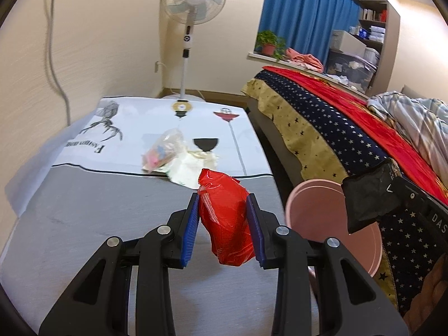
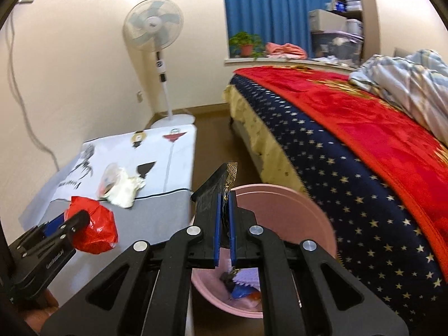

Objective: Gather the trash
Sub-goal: 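Carry the red bag over the pink bin with the left tool while the right tool carries the pouch, then open the left tool dropping the red bag while the right tool drops the black pouch into the bin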

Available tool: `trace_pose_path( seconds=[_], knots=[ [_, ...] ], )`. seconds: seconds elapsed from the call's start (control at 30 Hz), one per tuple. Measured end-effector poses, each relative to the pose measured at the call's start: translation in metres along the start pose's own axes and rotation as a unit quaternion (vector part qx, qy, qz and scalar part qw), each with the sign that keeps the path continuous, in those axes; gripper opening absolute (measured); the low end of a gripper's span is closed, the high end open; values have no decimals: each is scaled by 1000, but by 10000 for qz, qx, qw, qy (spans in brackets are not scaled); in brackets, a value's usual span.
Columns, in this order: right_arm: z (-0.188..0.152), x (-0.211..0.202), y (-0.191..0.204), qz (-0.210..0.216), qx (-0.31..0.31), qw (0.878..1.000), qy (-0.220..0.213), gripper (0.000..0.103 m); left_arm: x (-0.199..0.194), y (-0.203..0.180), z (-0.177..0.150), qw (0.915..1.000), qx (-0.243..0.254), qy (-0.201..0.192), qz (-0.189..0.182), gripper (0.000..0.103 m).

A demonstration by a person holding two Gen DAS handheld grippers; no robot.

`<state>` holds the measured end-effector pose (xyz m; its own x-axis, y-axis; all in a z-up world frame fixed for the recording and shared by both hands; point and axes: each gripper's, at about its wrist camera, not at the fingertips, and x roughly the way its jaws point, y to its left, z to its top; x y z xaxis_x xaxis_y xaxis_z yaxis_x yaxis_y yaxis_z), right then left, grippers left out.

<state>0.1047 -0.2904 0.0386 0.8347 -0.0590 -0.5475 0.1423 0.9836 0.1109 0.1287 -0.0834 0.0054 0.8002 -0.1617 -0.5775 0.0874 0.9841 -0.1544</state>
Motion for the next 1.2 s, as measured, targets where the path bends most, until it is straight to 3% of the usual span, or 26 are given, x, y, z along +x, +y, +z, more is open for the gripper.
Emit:
trace_pose_path(
  seconds=[0.33,0.5,0.83,0.93,0.97,1.0,1.03,1.2],
  knots=[
    [-2,2,-33,-601,334,9976,-63,5,15,-50,-3,9971,432,-102,-612,33],
    [-4,4,-45,-756,406,9963,-33,5,28,-74,-5,9924,684,-72,-1023,33],
    [-7,9,-61,-960,568,9938,44,6,52,-106,-11,9859,879,140,-1417,34],
    [-8,13,-68,-1043,681,9921,151,10,58,-110,-14,9839,889,238,-1534,45],
    [-8,14,-69,-1049,721,9917,174,18,59,-110,-14,9843,872,230,-1518,52],
    [-8,14,-71,-1069,780,9911,174,28,59,-109,-14,9846,851,222,-1513,52],
    [-9,14,-71,-1091,797,9907,155,32,59,-108,-13,9850,823,215,-1500,52],
    [-8,12,-70,-1076,783,9911,103,34,56,-107,-11,9856,840,168,-1457,52]
  ],
)
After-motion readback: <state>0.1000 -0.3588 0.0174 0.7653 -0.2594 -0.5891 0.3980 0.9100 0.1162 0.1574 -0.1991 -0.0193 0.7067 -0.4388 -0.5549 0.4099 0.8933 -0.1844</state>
